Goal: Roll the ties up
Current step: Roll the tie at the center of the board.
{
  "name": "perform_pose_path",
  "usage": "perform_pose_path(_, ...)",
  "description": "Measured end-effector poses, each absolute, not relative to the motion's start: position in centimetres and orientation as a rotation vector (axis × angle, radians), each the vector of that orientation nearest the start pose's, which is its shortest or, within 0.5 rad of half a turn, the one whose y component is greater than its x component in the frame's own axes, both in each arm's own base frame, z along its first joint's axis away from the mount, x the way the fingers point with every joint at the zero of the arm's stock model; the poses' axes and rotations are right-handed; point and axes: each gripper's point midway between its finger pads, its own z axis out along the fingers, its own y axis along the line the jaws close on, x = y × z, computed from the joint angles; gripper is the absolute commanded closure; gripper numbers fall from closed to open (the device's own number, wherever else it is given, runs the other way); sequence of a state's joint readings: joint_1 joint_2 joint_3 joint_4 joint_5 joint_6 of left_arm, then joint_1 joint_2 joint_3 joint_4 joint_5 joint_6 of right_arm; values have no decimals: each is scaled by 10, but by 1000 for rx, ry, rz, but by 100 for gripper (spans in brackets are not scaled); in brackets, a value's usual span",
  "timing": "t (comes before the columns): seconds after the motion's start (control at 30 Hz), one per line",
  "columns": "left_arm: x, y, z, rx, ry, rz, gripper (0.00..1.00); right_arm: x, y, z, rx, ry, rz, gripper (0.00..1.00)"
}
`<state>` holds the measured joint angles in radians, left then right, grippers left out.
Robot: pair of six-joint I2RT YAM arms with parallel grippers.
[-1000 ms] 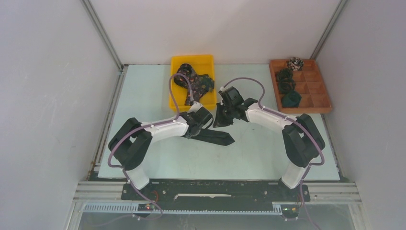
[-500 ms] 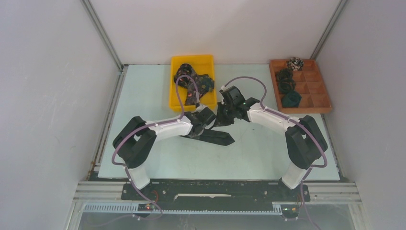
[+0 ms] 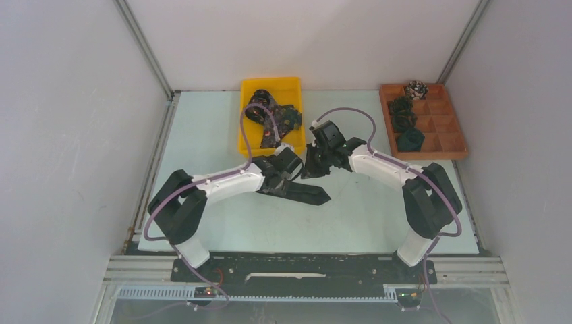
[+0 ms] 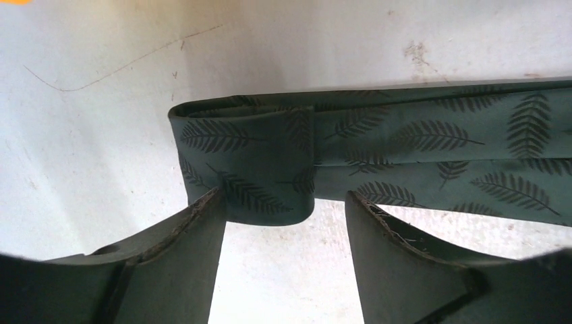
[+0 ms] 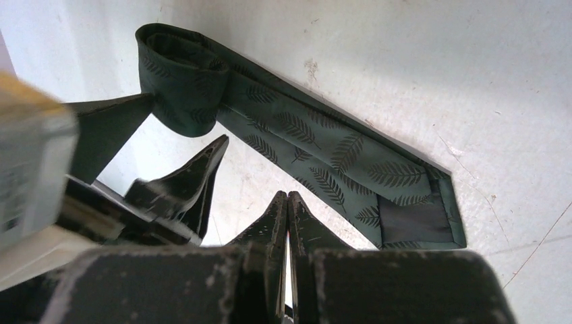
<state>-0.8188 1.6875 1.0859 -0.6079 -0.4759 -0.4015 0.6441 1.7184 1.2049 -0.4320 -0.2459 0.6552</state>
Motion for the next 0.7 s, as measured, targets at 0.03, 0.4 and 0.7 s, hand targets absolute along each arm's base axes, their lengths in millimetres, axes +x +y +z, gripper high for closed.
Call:
perform_pose_path(0.03, 277, -200, 55, 413, 2526, 226, 26, 291, 303, 95, -93, 2677, 789, 98)
perform_pose_path(0.4, 276, -185, 99, 303, 2402, 101, 20, 294, 309, 104, -95, 2641, 827, 97)
perform_pose_path(0.7, 285, -132, 117, 39, 2328, -46, 10, 293, 324, 113, -128, 2598, 892, 97)
